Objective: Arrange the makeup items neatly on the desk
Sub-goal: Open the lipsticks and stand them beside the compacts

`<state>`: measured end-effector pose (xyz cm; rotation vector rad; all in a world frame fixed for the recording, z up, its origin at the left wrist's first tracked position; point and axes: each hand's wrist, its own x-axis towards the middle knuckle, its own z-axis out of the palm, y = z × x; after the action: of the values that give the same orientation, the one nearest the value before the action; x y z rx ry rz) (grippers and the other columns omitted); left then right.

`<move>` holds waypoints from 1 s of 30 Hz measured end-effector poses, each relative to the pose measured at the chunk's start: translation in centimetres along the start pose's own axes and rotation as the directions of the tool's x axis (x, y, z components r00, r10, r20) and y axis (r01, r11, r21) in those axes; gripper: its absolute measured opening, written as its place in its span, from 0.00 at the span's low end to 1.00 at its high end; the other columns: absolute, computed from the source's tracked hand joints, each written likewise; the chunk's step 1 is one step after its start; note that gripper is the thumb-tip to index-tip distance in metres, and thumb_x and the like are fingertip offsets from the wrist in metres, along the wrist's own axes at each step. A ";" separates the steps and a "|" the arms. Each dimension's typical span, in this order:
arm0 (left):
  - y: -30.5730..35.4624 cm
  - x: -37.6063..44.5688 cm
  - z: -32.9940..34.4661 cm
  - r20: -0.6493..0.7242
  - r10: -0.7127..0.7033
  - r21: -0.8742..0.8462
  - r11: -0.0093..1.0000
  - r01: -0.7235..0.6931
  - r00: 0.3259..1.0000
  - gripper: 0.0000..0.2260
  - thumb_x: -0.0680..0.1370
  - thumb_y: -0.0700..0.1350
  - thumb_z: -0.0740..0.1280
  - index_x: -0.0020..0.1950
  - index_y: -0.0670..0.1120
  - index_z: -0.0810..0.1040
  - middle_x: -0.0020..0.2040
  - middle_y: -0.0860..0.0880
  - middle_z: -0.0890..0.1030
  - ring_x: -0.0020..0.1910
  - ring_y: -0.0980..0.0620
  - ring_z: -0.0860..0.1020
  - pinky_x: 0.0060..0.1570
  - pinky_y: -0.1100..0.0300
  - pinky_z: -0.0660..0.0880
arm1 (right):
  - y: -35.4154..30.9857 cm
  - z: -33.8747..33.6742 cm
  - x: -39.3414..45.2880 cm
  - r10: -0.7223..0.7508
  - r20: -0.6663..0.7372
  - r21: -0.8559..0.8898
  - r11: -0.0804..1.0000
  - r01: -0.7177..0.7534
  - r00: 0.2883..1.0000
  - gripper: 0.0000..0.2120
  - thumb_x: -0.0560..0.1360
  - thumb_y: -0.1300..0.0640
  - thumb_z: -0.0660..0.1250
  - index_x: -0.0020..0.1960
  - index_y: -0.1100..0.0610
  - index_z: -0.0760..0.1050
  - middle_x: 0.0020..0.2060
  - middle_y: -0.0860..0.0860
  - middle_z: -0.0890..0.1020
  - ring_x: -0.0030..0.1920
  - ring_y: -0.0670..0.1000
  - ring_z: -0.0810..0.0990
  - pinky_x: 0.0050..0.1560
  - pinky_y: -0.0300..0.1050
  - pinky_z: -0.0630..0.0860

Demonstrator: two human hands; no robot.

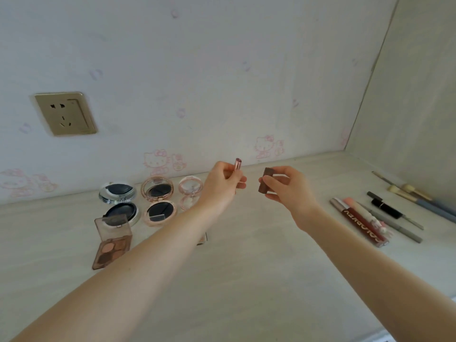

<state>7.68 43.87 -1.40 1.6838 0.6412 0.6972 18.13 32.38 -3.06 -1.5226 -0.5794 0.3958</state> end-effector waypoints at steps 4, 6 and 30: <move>-0.1 2.9 0.0 -0.066 0.010 0.128 0.992 -0.001 0.998 0.07 0.76 0.42 0.68 0.52 0.41 0.78 0.48 0.43 0.83 0.41 0.49 0.79 0.44 0.57 0.73 | 0.2 0.8 2.7 -0.011 -0.002 -0.086 0.996 0.010 1.000 0.06 0.73 0.59 0.70 0.48 0.50 0.76 0.43 0.51 0.84 0.47 0.54 0.83 0.53 0.51 0.80; -0.5 3.9 0.0 -0.093 -0.011 0.130 0.991 0.023 0.996 0.07 0.75 0.41 0.69 0.51 0.40 0.80 0.48 0.42 0.83 0.40 0.50 0.78 0.45 0.57 0.74 | 0.3 1.4 3.7 -0.024 -0.005 -0.138 0.990 0.023 1.000 0.07 0.73 0.58 0.70 0.50 0.50 0.77 0.43 0.48 0.83 0.46 0.52 0.82 0.53 0.53 0.80; -3.9 6.5 -0.5 -0.164 0.004 0.430 0.900 0.068 0.987 0.06 0.76 0.35 0.64 0.51 0.41 0.76 0.48 0.43 0.83 0.51 0.45 0.79 0.52 0.50 0.76 | 4.2 6.7 6.4 -0.010 0.105 -0.473 0.879 0.059 0.994 0.13 0.69 0.64 0.70 0.51 0.53 0.76 0.37 0.40 0.77 0.42 0.45 0.79 0.36 0.28 0.68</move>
<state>11.46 49.76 -4.37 2.0332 0.9948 0.7062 19.92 41.65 -6.82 -1.9690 -0.8248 0.3147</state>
